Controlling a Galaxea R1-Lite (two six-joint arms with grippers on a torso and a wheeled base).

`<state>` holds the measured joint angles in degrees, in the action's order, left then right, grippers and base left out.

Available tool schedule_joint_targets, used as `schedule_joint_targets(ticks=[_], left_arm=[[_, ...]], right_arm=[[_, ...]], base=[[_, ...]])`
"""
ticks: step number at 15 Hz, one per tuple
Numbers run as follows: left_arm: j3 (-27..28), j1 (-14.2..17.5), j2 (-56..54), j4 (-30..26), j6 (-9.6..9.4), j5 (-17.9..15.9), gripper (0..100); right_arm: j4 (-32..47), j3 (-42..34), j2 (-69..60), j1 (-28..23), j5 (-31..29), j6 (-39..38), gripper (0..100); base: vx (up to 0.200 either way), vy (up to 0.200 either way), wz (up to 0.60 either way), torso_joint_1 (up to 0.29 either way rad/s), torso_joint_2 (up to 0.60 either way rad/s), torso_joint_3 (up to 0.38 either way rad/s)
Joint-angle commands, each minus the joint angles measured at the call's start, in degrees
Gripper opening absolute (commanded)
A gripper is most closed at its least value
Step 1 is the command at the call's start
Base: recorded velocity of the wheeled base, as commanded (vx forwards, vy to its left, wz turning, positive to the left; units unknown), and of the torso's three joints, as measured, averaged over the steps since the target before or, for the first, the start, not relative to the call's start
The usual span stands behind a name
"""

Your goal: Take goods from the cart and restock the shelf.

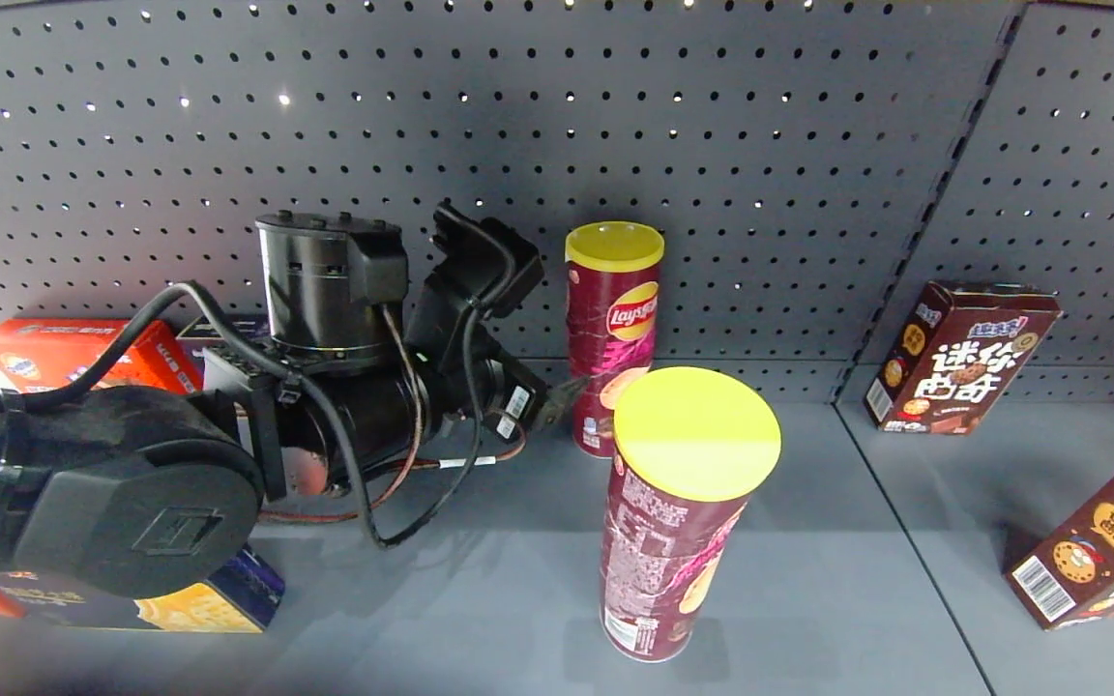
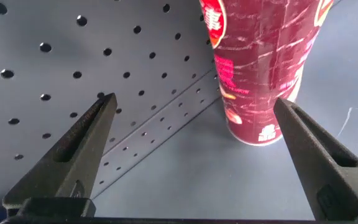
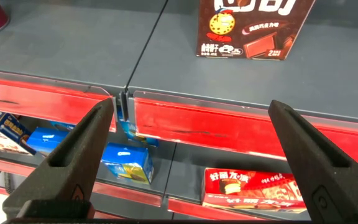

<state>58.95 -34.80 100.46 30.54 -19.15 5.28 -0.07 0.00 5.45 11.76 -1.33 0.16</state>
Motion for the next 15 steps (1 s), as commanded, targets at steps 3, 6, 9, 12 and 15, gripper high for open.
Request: schedule_joint_targets(ticks=[3,6,9,12,15], left_arm=[[1.69,-0.53,1.75,-0.04,0.08,0.87,100],[2.31,-0.53,2.28,-0.04,0.08,1.75,100],[2.31,-0.26,2.28,-0.04,0.08,2.46,100],[2.31,0.0,2.28,-0.04,0.08,4.21,100],[2.48,0.7,2.28,-0.04,0.08,4.74,100]], right_arm=[[-0.01,0.0,0.09,0.01,0.01,0.02,100],[-0.01,0.0,0.09,0.01,0.01,0.02,100],[-0.01,0.0,0.09,0.01,0.01,0.02,100],[-0.01,0.0,0.09,0.01,0.01,0.02,100],[-0.01,0.0,0.09,0.01,0.01,0.02,100]], base=[[0.0,0.0,0.0,0.0,0.0,0.0],[0.0,0.0,0.0,0.0,0.0,0.0],[0.0,0.0,0.0,0.0,0.0,0.0],[0.0,0.0,0.0,0.0,0.0,0.0],[0.0,0.0,0.0,0.0,0.0,0.0]])
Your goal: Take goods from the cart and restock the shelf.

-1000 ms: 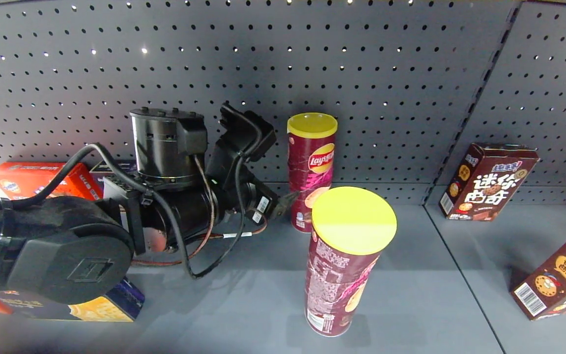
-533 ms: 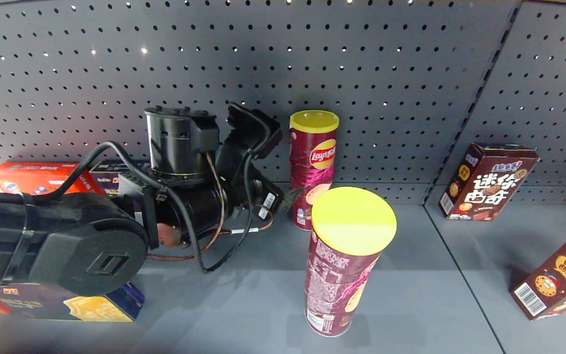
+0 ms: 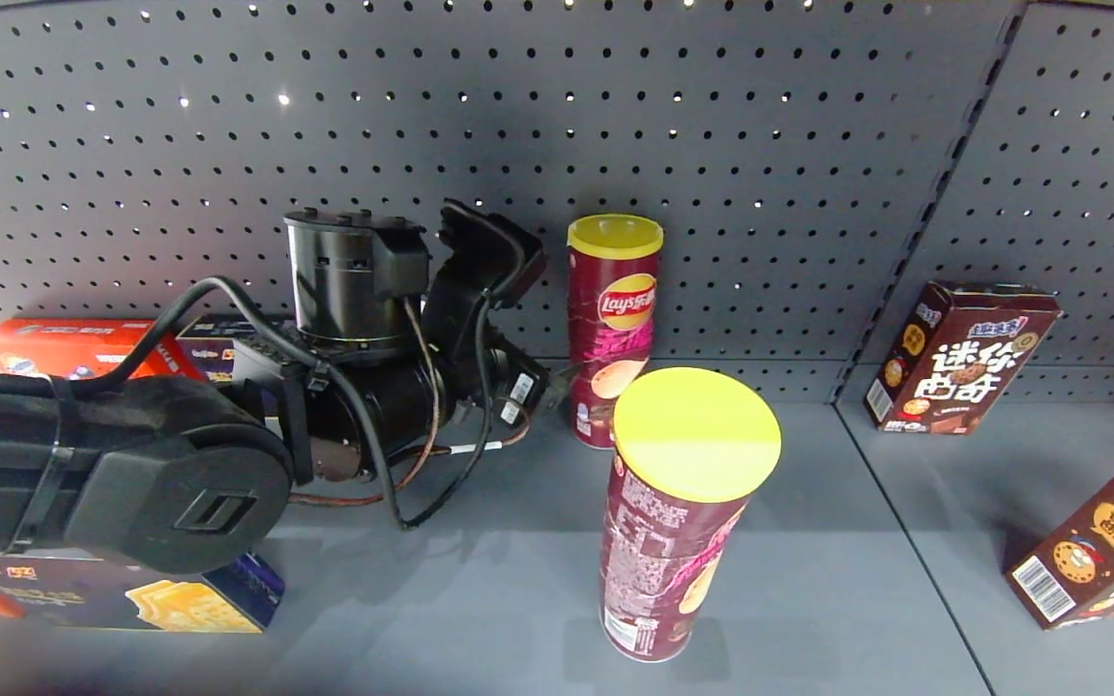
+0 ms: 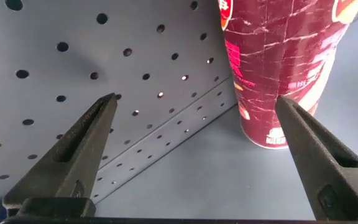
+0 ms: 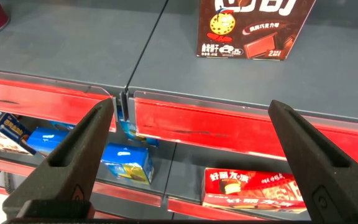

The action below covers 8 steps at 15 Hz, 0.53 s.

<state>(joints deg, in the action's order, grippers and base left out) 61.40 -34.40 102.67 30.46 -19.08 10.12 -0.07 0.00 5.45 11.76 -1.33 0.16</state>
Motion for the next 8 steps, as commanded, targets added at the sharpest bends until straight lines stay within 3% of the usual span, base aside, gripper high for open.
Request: schedule_joint_targets(ticks=[1,8], left_arm=[[0.03,0.39,0.07,0.03,0.01,0.34,100],[-0.23,1.53,-4.5,-1.11,-0.17,1.66,100]], right_arm=[[-0.01,0.0,0.09,0.1,0.01,0.02,100],[-0.01,0.0,0.09,0.01,0.01,0.02,100]], base=[[0.0,0.0,0.0,0.0,0.0,0.0],[0.0,0.0,0.0,0.0,0.0,0.0]])
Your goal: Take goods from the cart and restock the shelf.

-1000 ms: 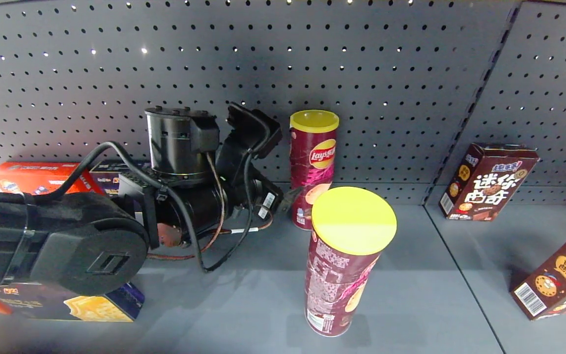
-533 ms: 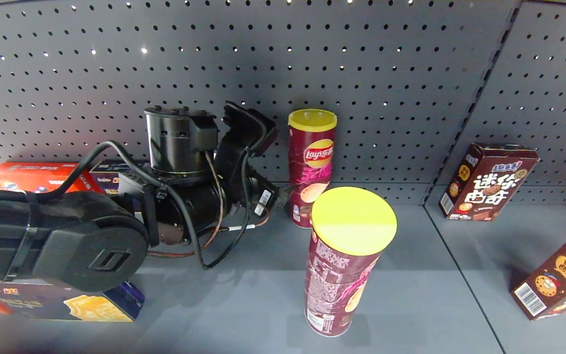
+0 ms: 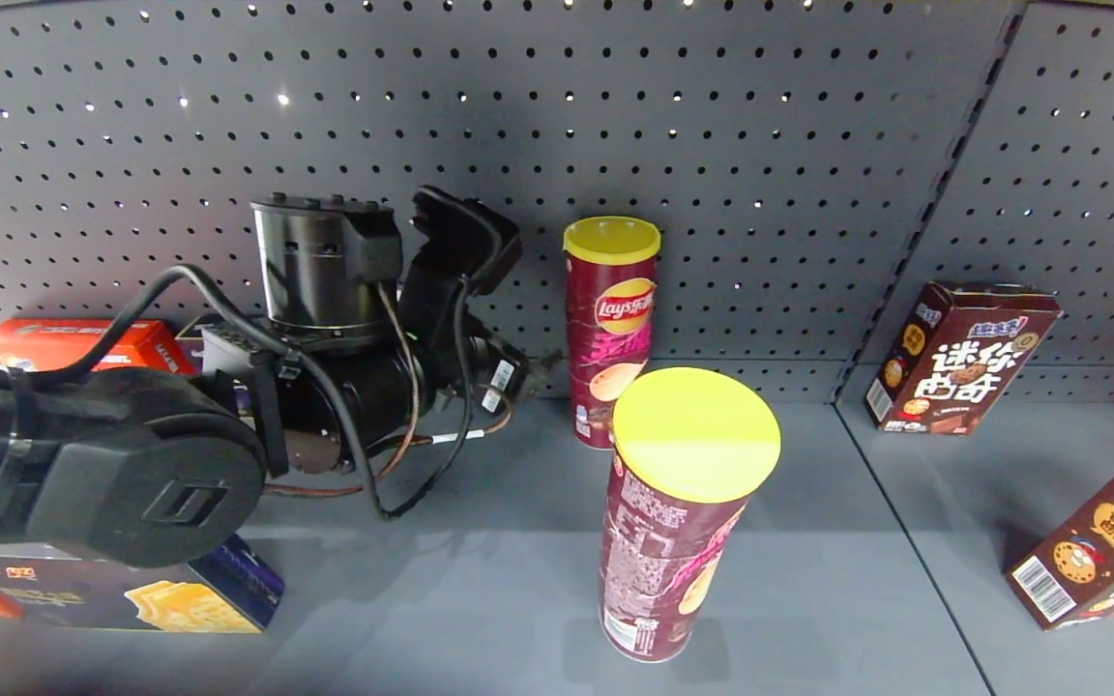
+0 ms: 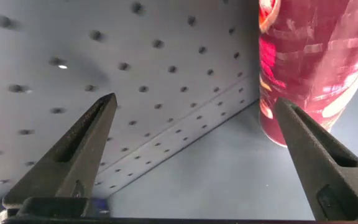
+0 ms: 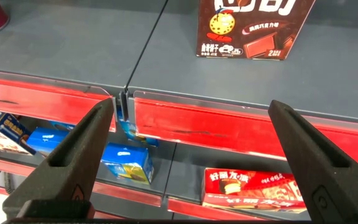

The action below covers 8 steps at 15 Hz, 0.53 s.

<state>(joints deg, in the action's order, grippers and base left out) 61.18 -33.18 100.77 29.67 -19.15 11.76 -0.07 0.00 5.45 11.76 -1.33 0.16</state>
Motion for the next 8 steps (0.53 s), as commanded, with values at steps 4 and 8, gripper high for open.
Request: schedule_joint_targets(ticks=[4,8], left_arm=[[-0.45,1.45,-9.01,-3.48,-0.27,0.1,100],[-8.71,2.51,-23.95,-3.48,-0.71,0.01,100]], right_arm=[[-0.01,0.0,0.0,0.01,0.01,0.02,100],[-0.01,0.0,0.09,0.01,0.01,0.02,100]], base=[[0.0,0.0,0.0,0.0,0.0,0.0],[0.0,0.0,0.0,0.0,0.0,0.0]])
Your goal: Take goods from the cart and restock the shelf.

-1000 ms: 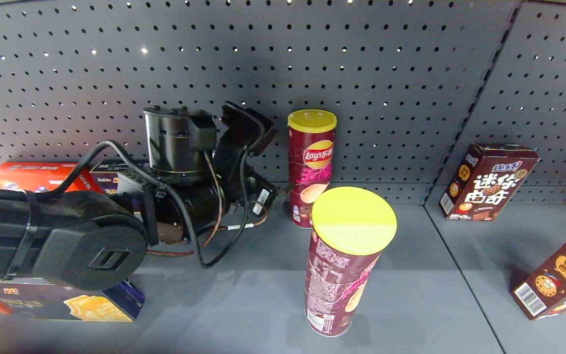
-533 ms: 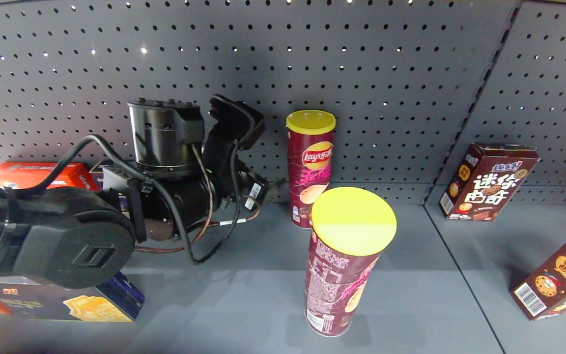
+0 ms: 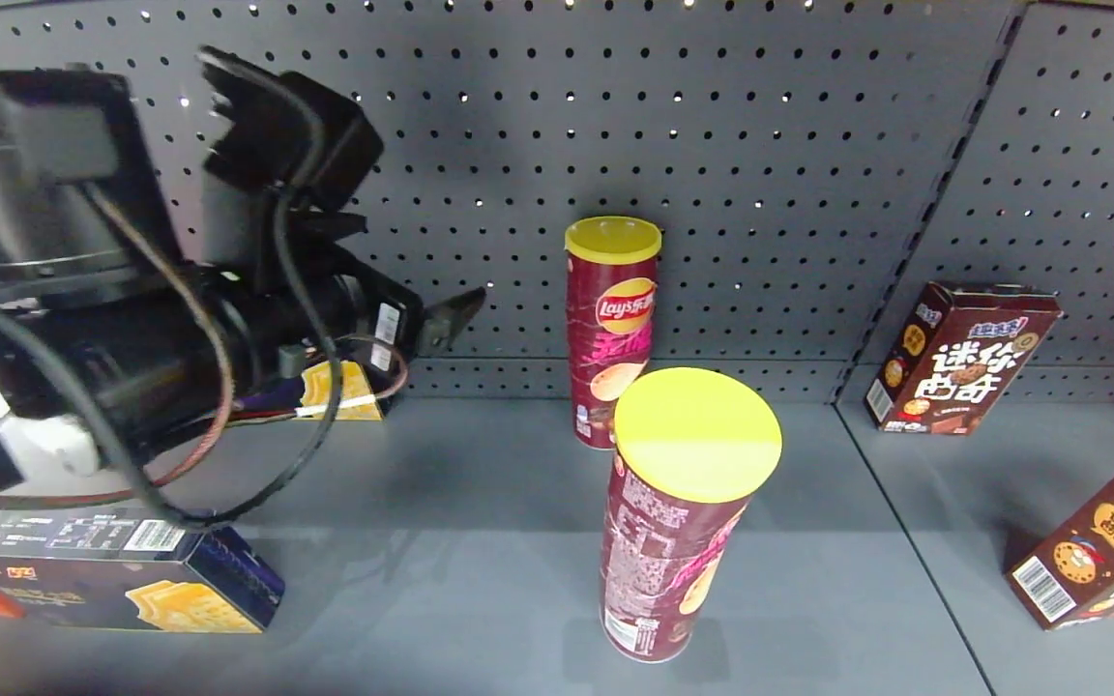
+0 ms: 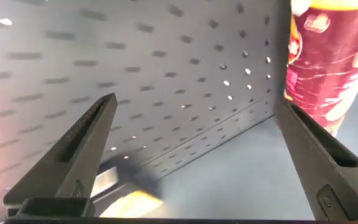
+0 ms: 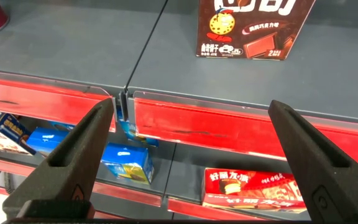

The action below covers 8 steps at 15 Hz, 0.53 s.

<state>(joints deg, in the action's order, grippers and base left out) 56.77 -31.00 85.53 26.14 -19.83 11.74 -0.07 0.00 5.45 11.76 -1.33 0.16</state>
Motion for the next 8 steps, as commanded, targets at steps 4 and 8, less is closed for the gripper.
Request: schedule_joint_targets(ticks=[4,8], left_arm=[[-18.1,0.15,-25.24,-0.03,-0.03,0.04,100],[-31.55,0.77,-41.76,-0.12,-0.12,3.38,100]], right_arm=[[-0.01,0.0,0.09,0.01,0.01,0.02,100],[-0.01,0.0,0.09,0.1,0.27,0.02,100]], base=[[0.0,0.0,0.0,0.0,0.0,0.0],[0.0,0.0,0.0,0.0,0.0,0.0]])
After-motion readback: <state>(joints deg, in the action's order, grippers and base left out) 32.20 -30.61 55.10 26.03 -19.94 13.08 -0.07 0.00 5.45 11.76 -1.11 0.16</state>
